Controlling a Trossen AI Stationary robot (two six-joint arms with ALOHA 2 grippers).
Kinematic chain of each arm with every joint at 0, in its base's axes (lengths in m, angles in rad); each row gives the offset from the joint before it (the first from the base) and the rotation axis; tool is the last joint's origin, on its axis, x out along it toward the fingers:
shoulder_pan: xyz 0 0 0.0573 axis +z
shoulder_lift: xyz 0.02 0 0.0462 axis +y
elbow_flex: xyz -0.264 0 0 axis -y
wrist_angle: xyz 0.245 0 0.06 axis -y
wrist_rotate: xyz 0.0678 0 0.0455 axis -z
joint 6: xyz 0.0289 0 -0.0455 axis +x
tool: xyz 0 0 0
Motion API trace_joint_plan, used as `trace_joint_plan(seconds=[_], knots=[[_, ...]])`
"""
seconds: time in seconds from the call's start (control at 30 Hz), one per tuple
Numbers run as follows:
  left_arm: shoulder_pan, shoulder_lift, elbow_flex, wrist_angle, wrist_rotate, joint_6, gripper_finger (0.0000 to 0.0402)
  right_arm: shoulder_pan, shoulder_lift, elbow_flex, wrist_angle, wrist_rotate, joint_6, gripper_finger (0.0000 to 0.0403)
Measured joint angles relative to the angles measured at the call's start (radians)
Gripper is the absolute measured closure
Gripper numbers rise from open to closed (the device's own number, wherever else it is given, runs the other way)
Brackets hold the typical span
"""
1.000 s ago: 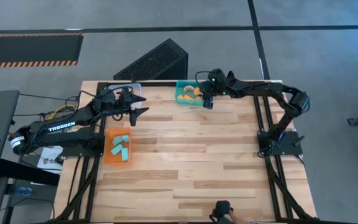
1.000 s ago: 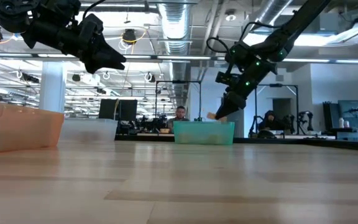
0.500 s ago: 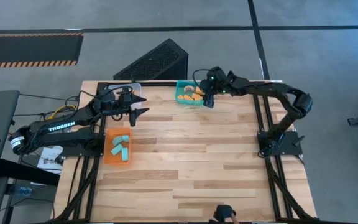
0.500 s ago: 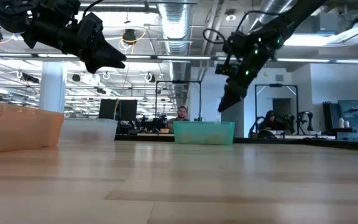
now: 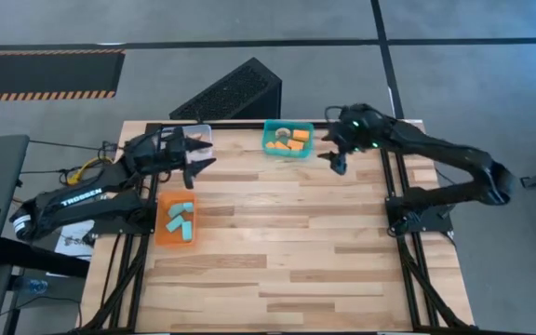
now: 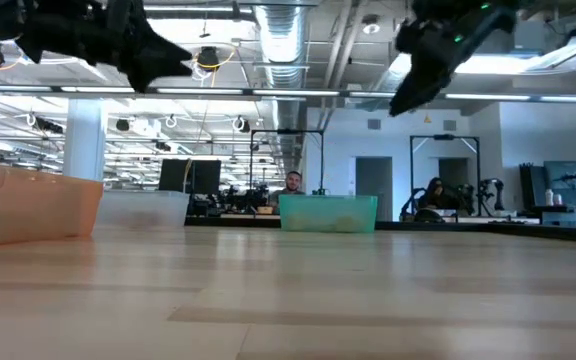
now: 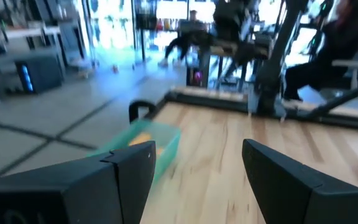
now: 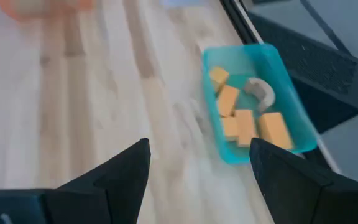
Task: Sort & place blocks by color
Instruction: Put the light brown block into the transparent bin
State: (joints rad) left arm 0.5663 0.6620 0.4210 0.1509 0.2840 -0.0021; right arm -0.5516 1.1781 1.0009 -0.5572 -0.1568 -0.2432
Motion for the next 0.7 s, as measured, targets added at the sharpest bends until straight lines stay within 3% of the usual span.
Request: trace_joint_plan(seconds=[0.13, 0.4, 0.57, 0.7], knots=[[0.000, -0.094, 0.000, -0.001, 0.020, -0.009, 0.0177, 0.060, -0.155, -0.154, 0.122, -0.004, 0.089, 0.0107], [-0.034, -0.177, 0.000, -0.006, 0.087, -0.069, 0.0221, 0.214, -0.359, -0.448, 0.590, -0.003, 0.190, 0.0108], [-0.050, -0.200, 0.000, -0.001, 0.031, -0.020, 0.0258, 0.269, -0.404, -0.477, 0.624, -0.003, 0.183, 0.0108], [-0.049, -0.198, 0.000, -0.019, -0.083, 0.020, 0.0277, 0.277, -0.407, -0.477, 0.624, 0.023, 0.149, 0.0108]])
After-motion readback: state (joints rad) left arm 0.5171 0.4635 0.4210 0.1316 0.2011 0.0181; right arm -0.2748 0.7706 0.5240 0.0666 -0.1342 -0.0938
